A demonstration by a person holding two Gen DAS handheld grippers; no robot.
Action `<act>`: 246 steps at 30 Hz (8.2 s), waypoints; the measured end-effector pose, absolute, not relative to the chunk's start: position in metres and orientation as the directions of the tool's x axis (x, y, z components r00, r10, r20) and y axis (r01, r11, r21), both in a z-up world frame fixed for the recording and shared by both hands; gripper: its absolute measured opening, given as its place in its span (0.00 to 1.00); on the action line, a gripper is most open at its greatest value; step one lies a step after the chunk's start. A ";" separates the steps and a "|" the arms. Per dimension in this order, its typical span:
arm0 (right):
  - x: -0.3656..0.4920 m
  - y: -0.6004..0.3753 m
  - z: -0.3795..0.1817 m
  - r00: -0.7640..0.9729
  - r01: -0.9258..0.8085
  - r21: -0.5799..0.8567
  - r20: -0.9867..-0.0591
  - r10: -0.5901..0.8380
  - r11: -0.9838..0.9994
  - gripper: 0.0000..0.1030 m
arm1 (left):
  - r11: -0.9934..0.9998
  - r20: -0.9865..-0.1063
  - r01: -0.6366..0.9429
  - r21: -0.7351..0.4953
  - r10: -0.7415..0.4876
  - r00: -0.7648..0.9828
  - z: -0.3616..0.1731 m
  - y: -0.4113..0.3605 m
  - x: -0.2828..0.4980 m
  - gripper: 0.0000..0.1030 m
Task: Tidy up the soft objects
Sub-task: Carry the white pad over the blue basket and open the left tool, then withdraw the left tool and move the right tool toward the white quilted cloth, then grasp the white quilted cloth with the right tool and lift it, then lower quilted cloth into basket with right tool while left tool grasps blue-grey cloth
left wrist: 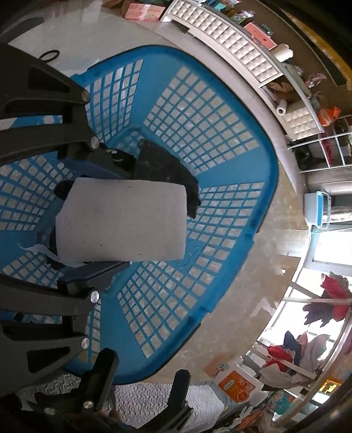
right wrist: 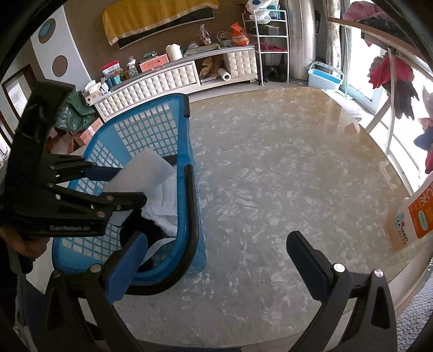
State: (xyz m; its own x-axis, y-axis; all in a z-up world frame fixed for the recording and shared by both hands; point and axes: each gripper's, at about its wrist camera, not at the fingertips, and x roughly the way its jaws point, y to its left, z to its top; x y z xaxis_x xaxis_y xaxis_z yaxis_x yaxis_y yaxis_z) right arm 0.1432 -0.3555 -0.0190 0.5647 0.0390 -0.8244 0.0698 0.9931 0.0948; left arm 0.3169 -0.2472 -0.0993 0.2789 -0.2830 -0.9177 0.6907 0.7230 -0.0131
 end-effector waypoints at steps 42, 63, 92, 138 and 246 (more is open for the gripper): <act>0.123 -0.287 0.031 0.632 -0.019 0.062 -0.773 0.061 0.998 1.00 | 0.835 -0.840 0.538 0.114 -0.208 0.501 -0.009 -0.128 0.254 1.00; 0.152 -0.172 0.023 0.579 -0.240 0.007 -0.802 0.149 0.971 1.00 | 0.918 -0.800 0.393 0.051 -0.198 0.566 0.009 -0.004 0.201 1.00; 0.257 -0.058 -0.082 0.384 -0.354 -0.053 -0.919 0.093 0.934 1.00 | 0.979 -0.865 0.191 -0.067 -0.153 0.479 -0.091 0.121 0.266 1.00; 0.300 -0.081 -0.159 0.393 -0.224 -0.209 -0.913 -0.108 0.952 0.17 | 0.970 -0.880 0.187 -0.153 -0.220 0.422 -0.157 0.138 0.330 1.00; 0.269 -0.226 -0.051 0.362 -0.174 -0.112 -0.931 -0.042 0.978 0.26 | 0.839 -0.795 0.522 -0.151 -0.417 0.440 -0.124 0.029 0.366 0.04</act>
State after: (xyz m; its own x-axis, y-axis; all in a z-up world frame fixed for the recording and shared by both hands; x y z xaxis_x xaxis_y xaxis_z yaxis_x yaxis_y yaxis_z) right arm 0.2690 -0.2265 -0.0512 0.3622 -0.0419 -0.9312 -0.1741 0.9784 -0.1118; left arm 0.3657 0.0294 -0.1238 0.4404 -0.4175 -0.7949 0.5223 0.8392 -0.1514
